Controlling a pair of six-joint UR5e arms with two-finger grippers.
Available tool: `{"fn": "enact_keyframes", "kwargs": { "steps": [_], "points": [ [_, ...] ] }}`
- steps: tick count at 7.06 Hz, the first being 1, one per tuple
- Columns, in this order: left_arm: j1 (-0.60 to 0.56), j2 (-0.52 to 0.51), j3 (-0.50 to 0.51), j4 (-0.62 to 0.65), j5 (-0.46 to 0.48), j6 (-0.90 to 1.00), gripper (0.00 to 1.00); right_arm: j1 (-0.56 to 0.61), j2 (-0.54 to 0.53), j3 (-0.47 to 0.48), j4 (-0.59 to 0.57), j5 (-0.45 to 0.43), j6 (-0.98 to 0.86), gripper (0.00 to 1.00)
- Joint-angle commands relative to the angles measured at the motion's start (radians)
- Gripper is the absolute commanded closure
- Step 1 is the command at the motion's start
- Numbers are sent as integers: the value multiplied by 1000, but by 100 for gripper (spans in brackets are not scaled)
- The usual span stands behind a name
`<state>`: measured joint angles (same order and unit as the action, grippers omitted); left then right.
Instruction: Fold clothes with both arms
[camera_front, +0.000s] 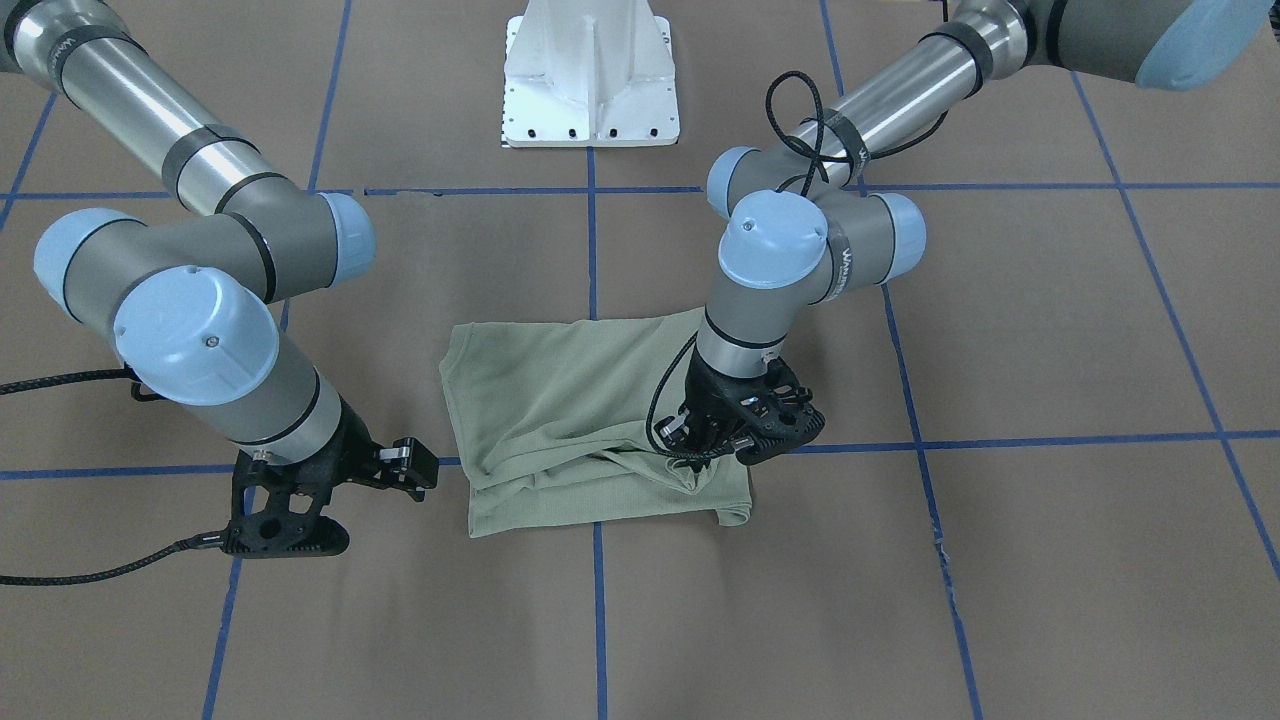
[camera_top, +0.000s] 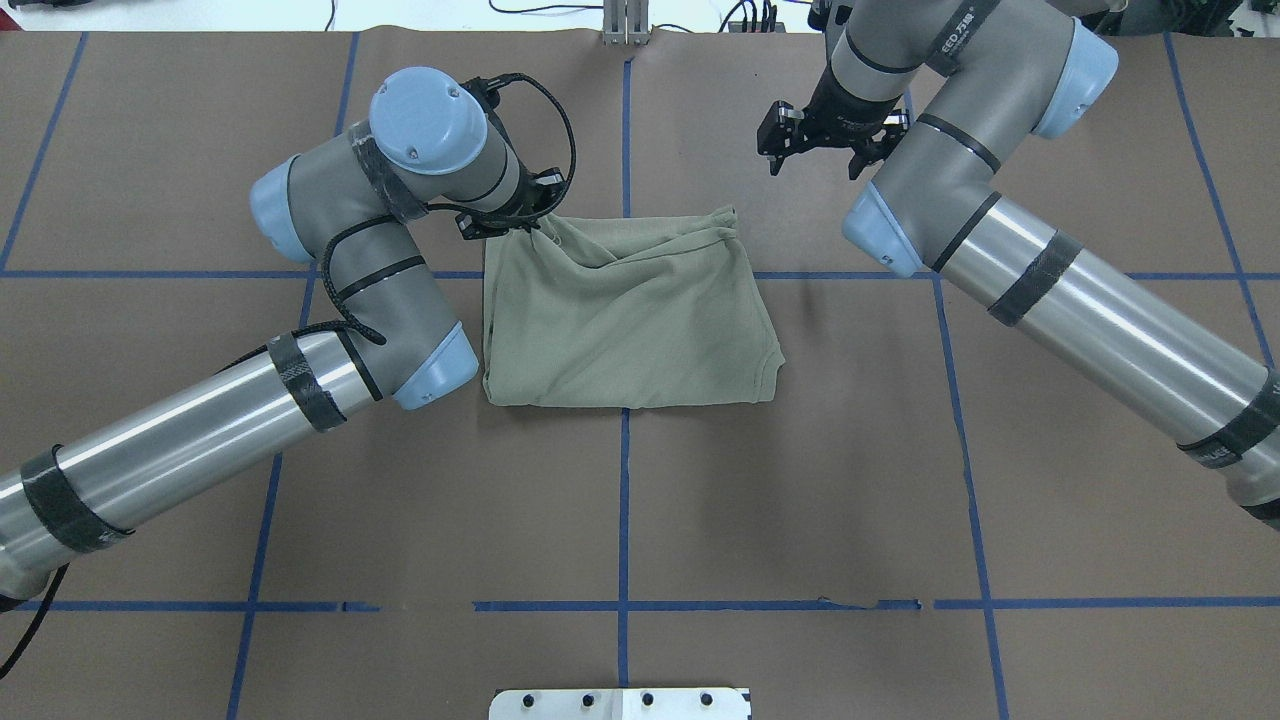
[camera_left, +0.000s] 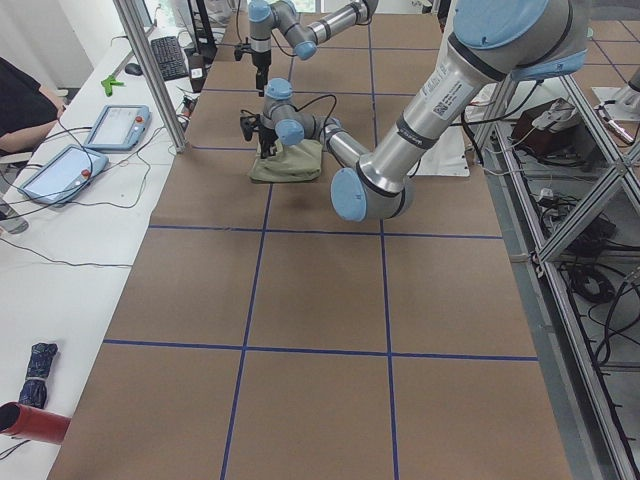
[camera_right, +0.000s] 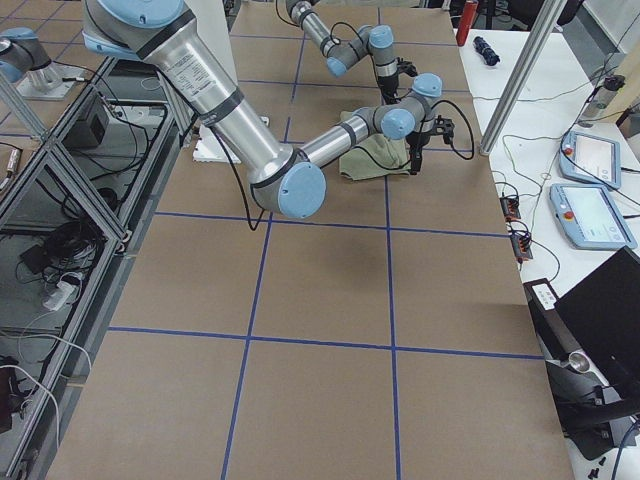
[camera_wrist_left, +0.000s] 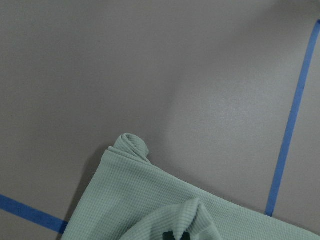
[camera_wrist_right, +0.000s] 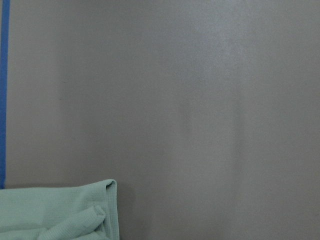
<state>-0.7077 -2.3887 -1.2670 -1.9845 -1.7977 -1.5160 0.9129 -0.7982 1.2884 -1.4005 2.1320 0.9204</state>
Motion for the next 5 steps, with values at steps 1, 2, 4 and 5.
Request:
{"fn": "enact_keyframes", "kwargs": {
  "steps": [1,2,4,5],
  "points": [
    [-18,3,15,1,61,132,100,3,-1,-1,2,3,0,0],
    [-41,3,20,-7,61,195,100,4,-3,-1,3,3,0,0],
    [-52,3,41,-25,134,279,100,6,-9,-1,6,3,0,0],
    [-52,3,44,-30,136,283,96,7,-10,-1,6,3,0,0]
  ]
}}
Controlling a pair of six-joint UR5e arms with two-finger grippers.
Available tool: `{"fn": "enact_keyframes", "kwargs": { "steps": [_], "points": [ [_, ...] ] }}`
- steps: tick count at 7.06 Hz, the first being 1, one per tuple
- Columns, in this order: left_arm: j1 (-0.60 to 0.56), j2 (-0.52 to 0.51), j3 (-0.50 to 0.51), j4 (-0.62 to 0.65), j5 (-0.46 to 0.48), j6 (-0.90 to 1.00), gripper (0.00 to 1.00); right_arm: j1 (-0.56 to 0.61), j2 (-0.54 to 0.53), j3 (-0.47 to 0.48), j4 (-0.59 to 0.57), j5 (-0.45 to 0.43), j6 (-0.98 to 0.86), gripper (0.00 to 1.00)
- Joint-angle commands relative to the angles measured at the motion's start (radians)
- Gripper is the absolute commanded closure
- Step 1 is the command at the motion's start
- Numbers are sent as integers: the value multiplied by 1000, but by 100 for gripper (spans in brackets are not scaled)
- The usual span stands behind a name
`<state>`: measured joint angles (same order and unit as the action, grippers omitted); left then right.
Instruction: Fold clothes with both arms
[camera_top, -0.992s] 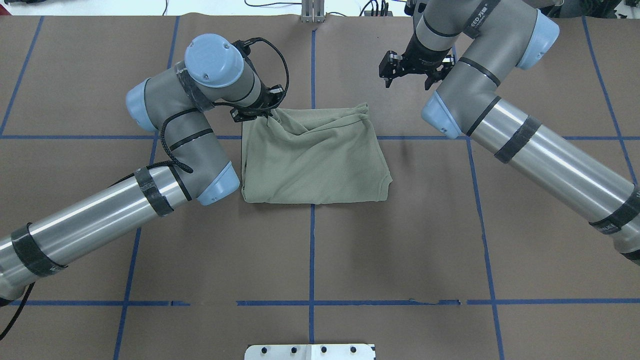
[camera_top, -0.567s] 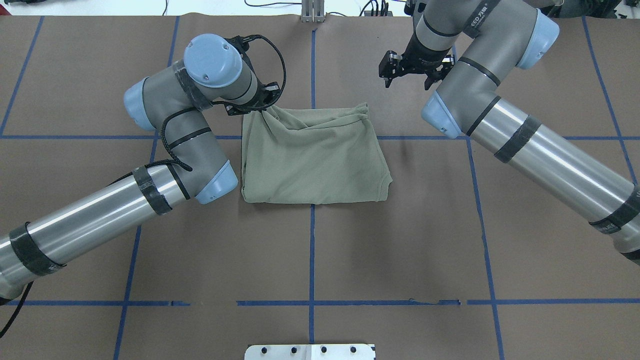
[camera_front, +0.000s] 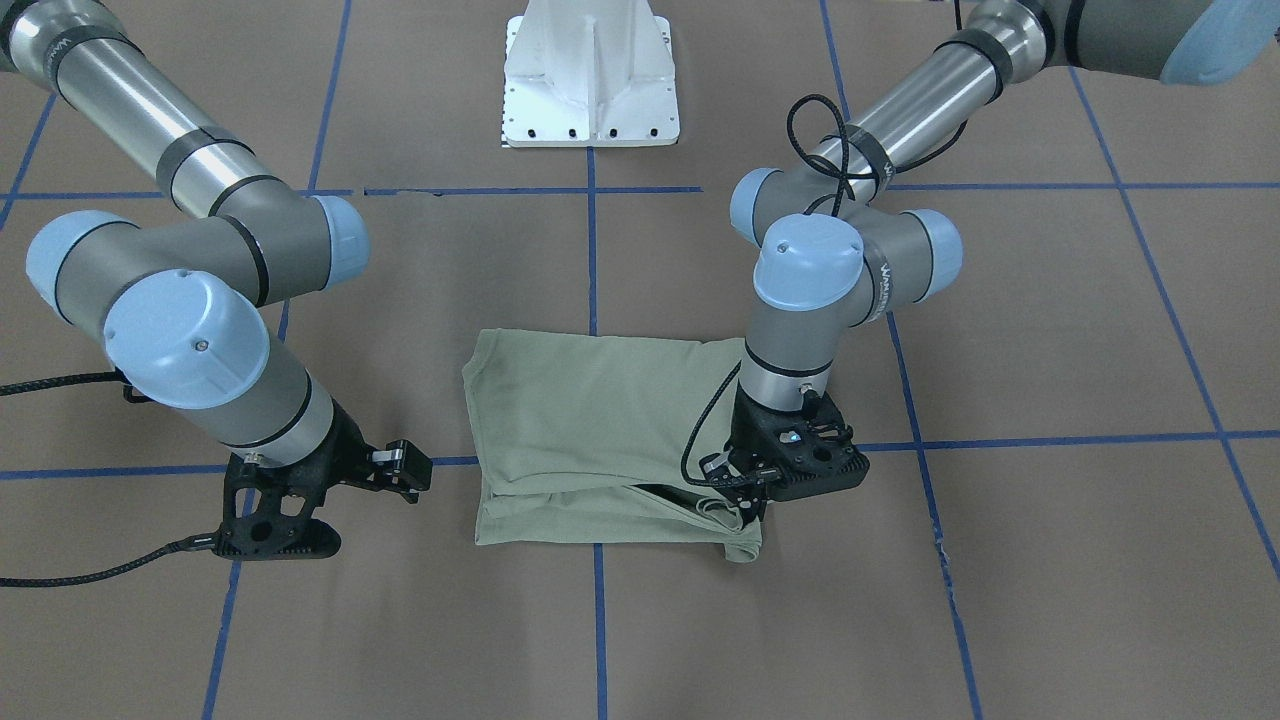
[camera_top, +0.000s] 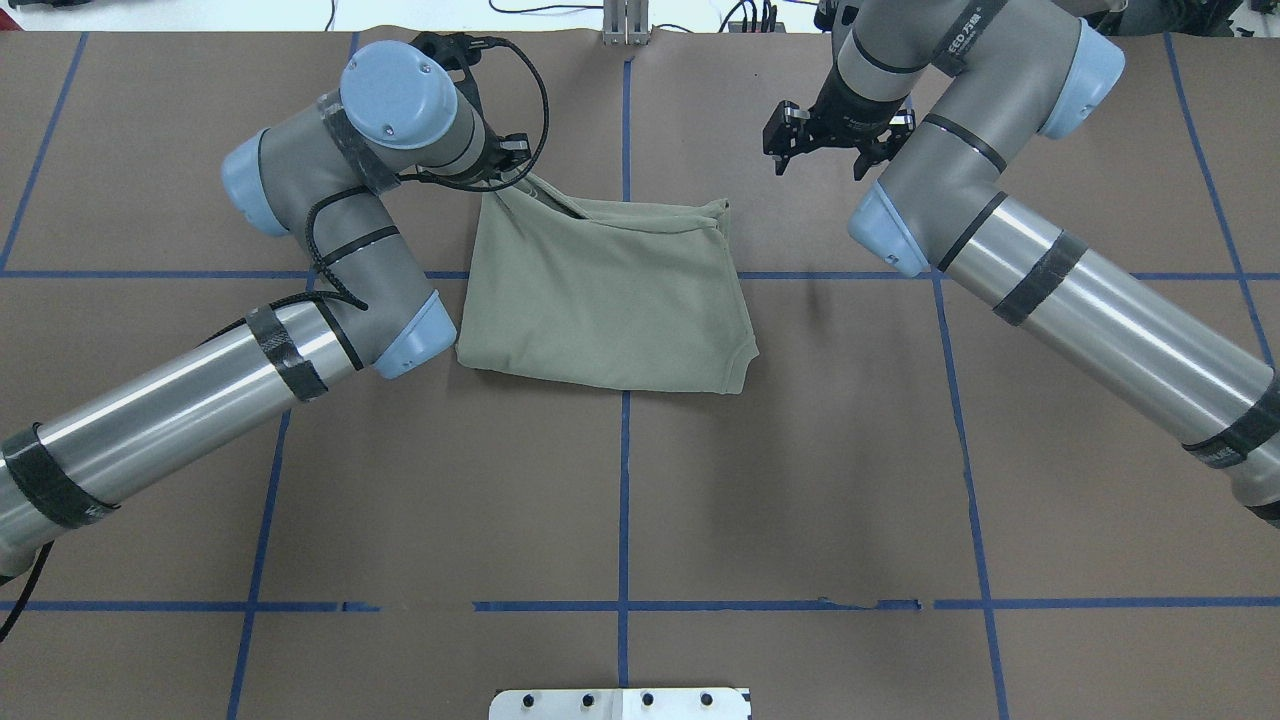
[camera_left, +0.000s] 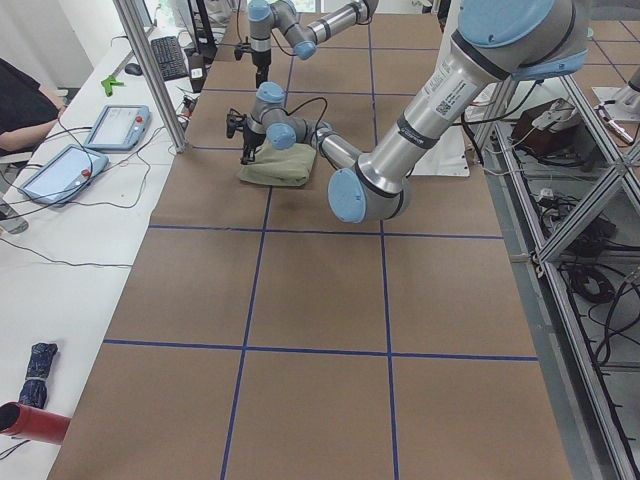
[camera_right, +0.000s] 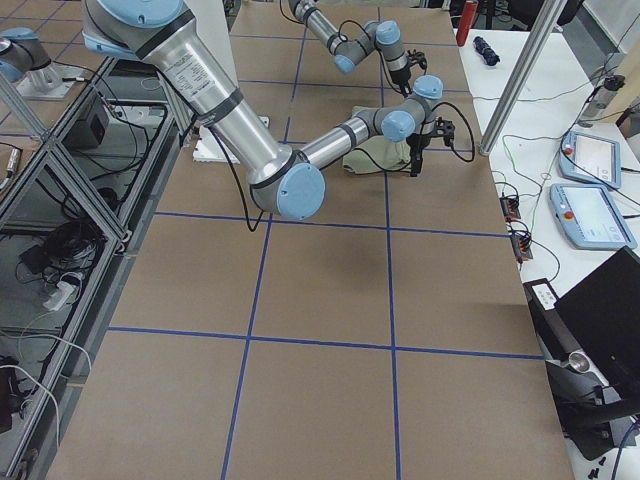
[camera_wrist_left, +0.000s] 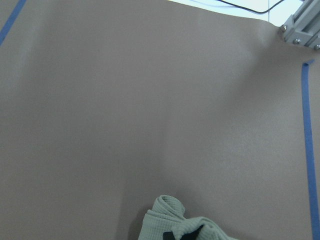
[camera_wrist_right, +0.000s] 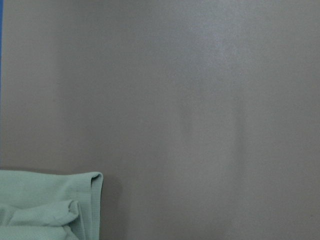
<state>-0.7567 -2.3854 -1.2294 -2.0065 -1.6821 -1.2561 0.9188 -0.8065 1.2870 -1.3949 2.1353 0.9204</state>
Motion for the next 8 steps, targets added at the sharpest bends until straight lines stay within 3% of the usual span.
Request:
{"fn": "enact_keyframes", "kwargs": {
  "steps": [1,2,3,4,8],
  "points": [
    [-12,0,14,-21,19,27,7,6,-5,0,0,0,-1,0],
    [-29,0,16,-26,15,49,0,15,-10,0,-1,5,-2,0],
    [-62,6,14,-31,-22,97,0,32,-26,8,-3,9,-8,0],
    [-103,40,-4,-29,-107,178,0,47,-87,62,-6,11,-55,0],
    [-300,430,-380,-12,-359,473,0,224,-392,248,-10,129,-334,0]
  ]
}}
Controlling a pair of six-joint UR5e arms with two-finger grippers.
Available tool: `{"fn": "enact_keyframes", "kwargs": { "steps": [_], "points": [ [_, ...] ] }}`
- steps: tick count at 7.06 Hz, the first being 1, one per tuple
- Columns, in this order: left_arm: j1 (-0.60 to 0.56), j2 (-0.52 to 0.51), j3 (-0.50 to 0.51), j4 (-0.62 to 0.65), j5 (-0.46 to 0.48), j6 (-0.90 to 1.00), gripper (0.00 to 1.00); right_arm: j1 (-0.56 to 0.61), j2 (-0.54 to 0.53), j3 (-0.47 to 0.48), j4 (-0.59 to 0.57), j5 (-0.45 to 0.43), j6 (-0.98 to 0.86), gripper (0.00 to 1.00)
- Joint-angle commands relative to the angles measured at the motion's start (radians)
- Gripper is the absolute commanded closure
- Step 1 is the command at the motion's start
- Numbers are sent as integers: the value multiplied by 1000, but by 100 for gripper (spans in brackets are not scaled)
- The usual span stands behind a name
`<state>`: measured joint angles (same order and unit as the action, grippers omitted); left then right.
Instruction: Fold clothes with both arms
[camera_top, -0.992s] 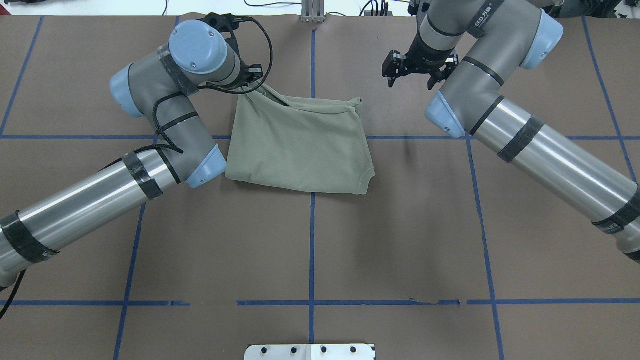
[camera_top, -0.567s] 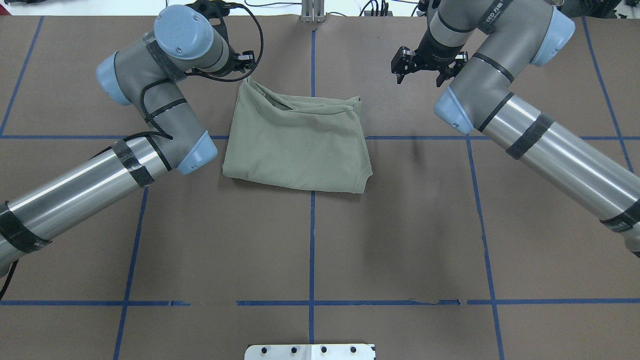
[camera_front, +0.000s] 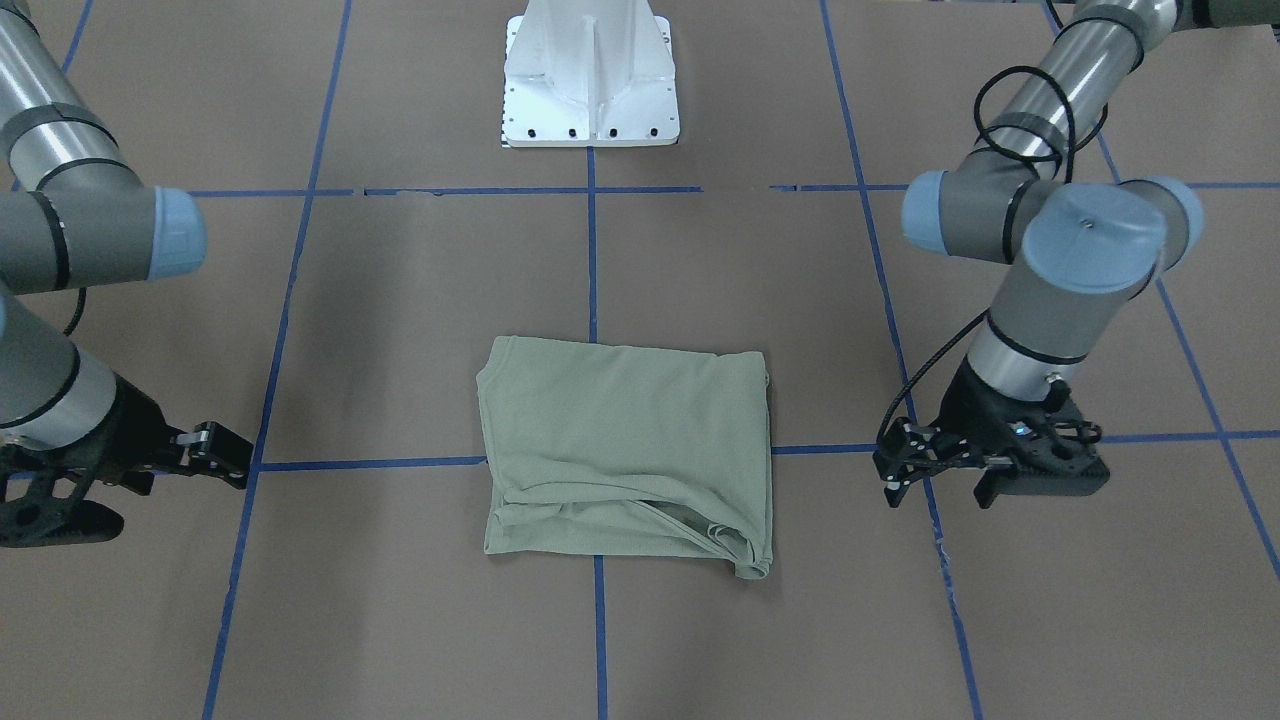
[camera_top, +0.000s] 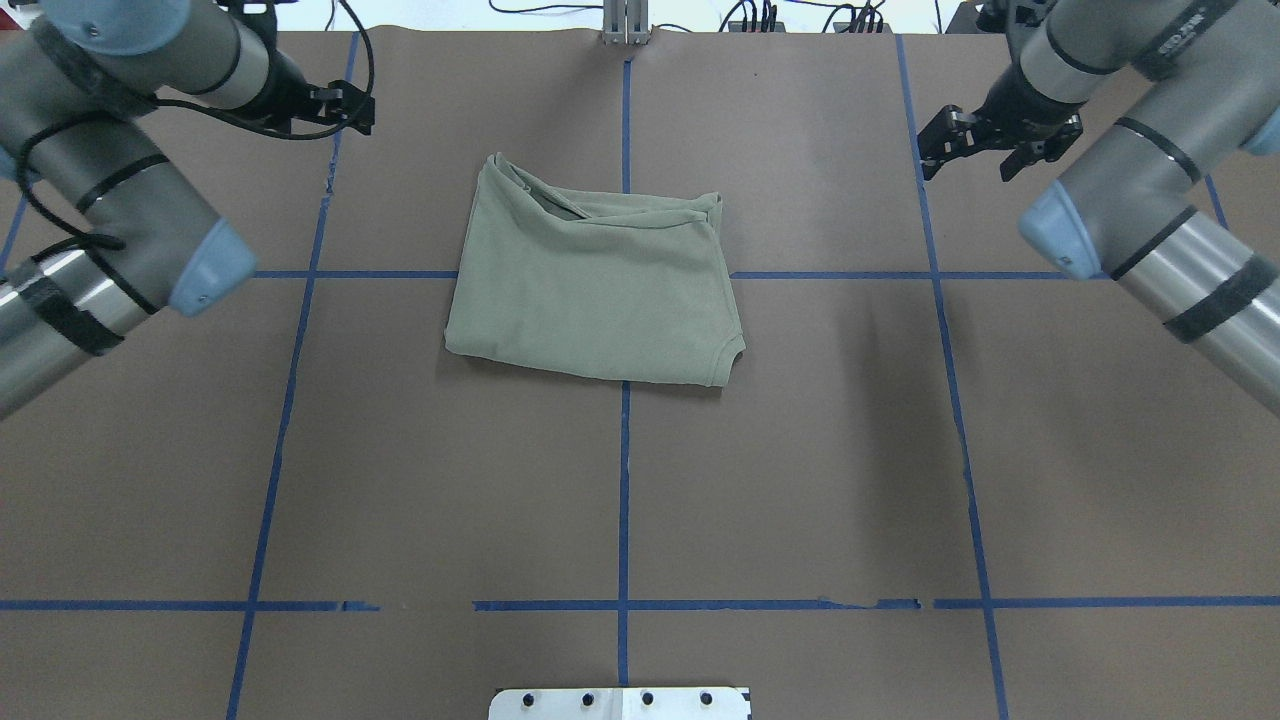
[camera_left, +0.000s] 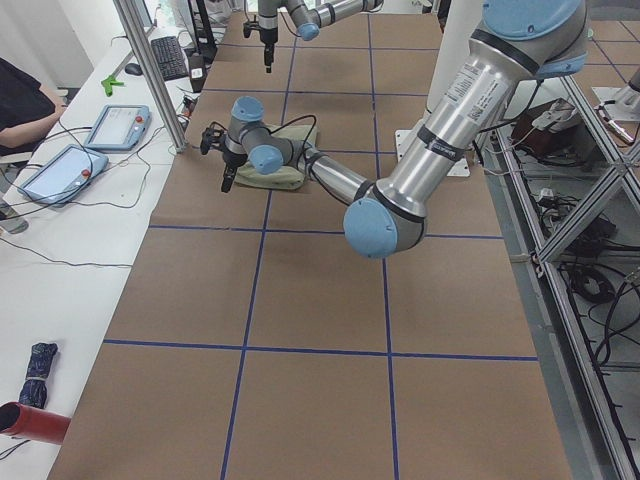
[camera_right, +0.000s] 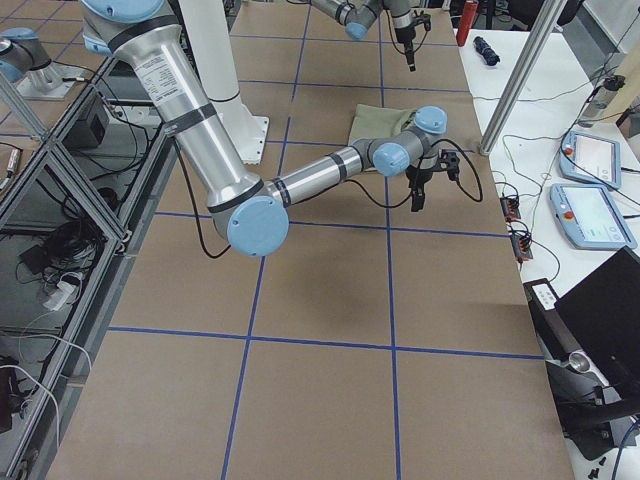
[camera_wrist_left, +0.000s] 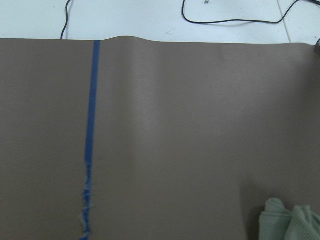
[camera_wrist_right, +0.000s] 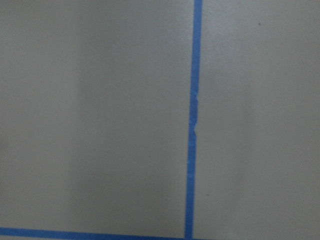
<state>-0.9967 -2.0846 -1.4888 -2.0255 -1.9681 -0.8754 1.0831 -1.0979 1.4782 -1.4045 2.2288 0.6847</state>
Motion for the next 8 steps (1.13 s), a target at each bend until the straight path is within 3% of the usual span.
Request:
{"fn": "enact_keyframes", "kwargs": {
  "steps": [1,3,5,6,7,8],
  "points": [
    [-112,237,-216,48,-107,205,0,104,-200,92,-1,38,-219,0],
    [-219,383,-309,142,-123,472,0,229,-339,96,-7,41,-493,0],
    [-415,541,-300,142,-269,844,0,344,-410,120,-127,60,-730,0],
    [-483,598,-297,140,-294,990,0,397,-456,146,-189,67,-851,0],
    [-515,665,-294,130,-287,1022,0,426,-488,145,-203,89,-855,0],
    [-517,661,-227,123,-287,977,0,440,-491,151,-191,80,-855,0]
  ]
}}
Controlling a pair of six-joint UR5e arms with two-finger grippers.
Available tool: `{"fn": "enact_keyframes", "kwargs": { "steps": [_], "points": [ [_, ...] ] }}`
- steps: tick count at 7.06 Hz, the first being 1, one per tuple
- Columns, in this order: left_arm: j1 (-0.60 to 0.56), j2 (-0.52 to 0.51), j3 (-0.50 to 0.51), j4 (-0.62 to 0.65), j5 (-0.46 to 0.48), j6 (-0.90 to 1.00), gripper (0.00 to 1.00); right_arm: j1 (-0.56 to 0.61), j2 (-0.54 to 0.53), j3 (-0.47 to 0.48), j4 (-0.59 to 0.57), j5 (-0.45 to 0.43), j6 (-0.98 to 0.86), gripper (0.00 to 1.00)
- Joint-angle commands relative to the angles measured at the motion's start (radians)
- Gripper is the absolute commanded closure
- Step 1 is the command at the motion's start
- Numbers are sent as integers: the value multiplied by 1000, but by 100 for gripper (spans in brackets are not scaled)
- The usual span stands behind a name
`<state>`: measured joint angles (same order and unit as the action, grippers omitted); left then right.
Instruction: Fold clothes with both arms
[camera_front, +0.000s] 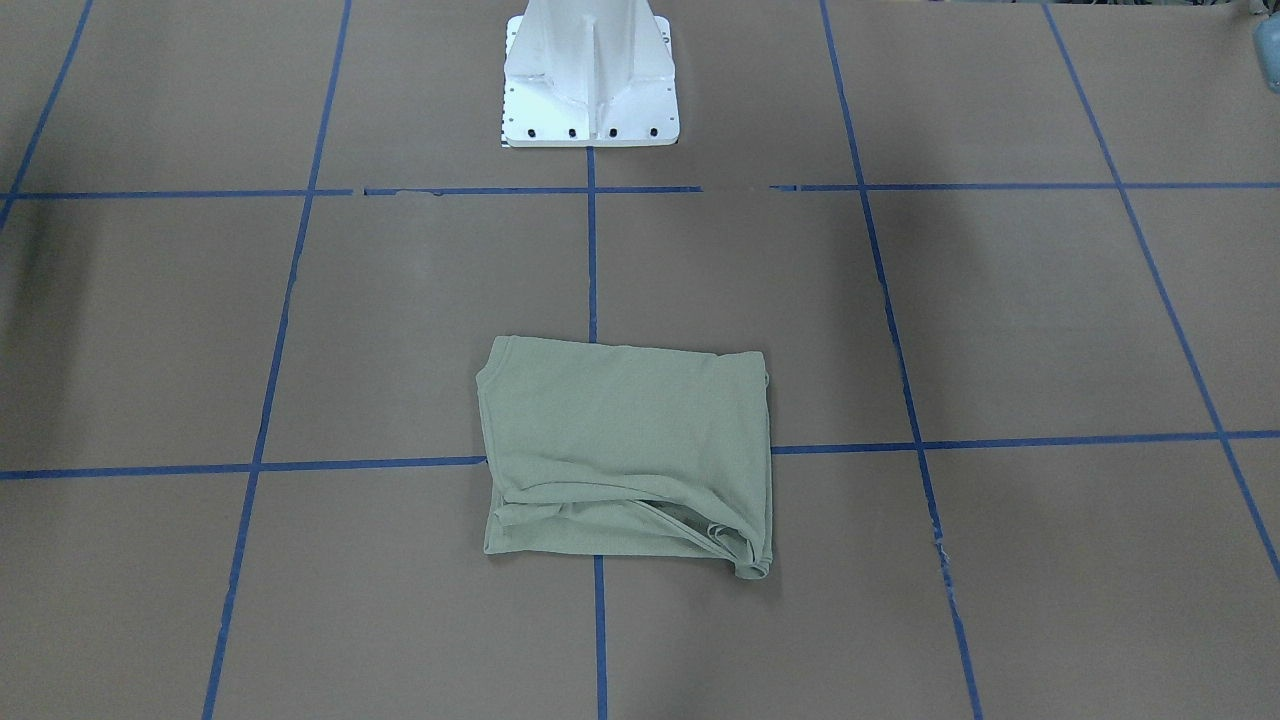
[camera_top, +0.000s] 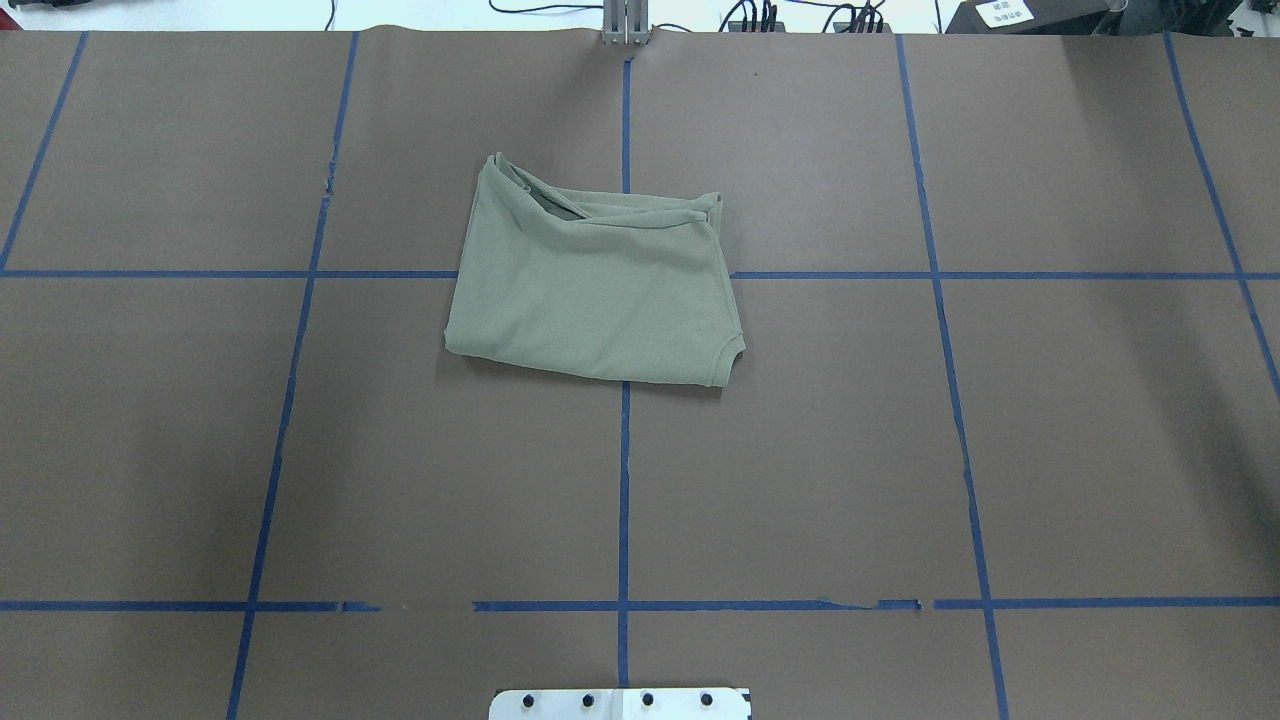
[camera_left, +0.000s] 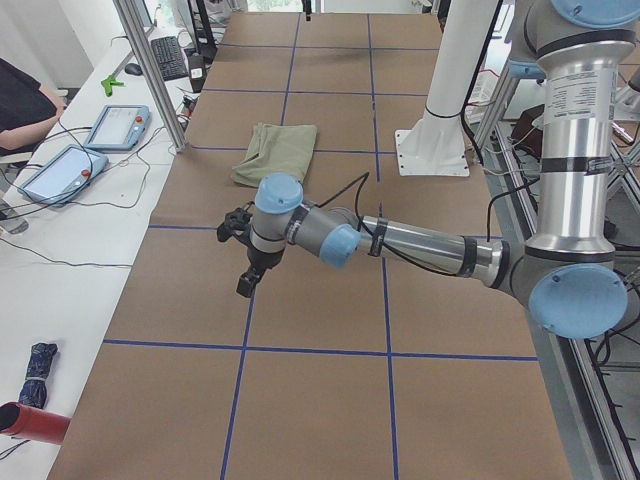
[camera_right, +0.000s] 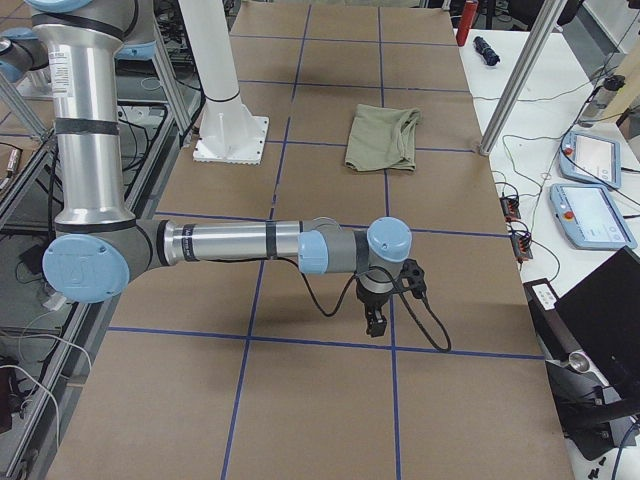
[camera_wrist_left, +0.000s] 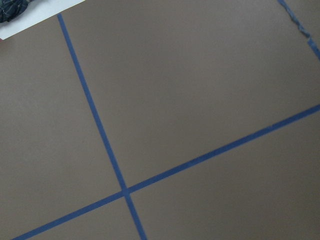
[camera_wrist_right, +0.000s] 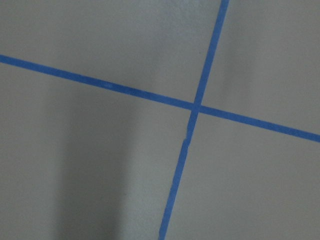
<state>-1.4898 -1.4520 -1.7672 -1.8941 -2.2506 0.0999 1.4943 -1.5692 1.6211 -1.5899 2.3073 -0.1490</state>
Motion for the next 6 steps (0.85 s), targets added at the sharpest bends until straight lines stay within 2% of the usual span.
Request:
{"fn": "enact_keyframes", "kwargs": {
  "steps": [1,3,4,6],
  "points": [
    [-24,-8,133,-34,-3,-15,0,59,-38,19,10,-15,-35,0],
    [-30,-16,164,-31,26,-23,0,67,-60,60,28,-2,17,0],
    [-30,-28,158,13,52,-23,0,67,-66,54,28,20,114,0],
    [-30,-88,132,197,48,-43,0,67,-69,60,28,99,206,0]
  ]
}}
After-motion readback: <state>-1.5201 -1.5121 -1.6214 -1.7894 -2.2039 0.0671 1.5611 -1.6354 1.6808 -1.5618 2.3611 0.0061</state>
